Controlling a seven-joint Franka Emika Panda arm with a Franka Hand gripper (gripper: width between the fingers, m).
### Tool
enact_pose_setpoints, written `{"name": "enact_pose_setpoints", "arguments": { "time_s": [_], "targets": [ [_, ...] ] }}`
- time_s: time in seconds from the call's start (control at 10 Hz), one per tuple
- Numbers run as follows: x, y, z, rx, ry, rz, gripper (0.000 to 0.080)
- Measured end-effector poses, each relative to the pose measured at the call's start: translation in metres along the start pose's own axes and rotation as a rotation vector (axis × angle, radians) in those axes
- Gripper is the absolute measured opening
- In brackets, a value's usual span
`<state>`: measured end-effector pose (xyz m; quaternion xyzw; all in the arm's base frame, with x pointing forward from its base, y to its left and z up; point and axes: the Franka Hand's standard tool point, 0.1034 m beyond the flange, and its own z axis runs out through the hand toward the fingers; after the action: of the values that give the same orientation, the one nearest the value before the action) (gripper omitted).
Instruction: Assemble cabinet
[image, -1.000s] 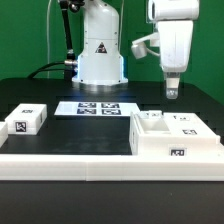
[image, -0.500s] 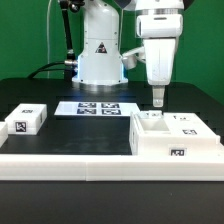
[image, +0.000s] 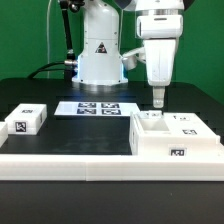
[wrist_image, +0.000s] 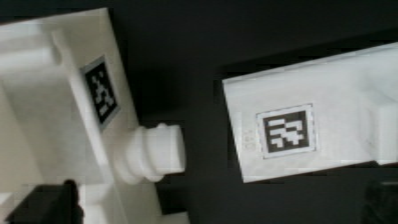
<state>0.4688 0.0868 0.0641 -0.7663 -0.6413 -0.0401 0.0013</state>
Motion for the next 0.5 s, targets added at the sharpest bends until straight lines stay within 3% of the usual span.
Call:
{"name": "enact_pose_setpoints", "arguments": {
  "time_s": [0.2, 0.5],
  "targets": [
    [0.000, -0.024, 0.008, 0.011, 0.006, -0.018, 0.0797],
    [-0.005, -0.044, 0.021, 0.041, 0.005, -0.037, 0.0797]
  ]
}}
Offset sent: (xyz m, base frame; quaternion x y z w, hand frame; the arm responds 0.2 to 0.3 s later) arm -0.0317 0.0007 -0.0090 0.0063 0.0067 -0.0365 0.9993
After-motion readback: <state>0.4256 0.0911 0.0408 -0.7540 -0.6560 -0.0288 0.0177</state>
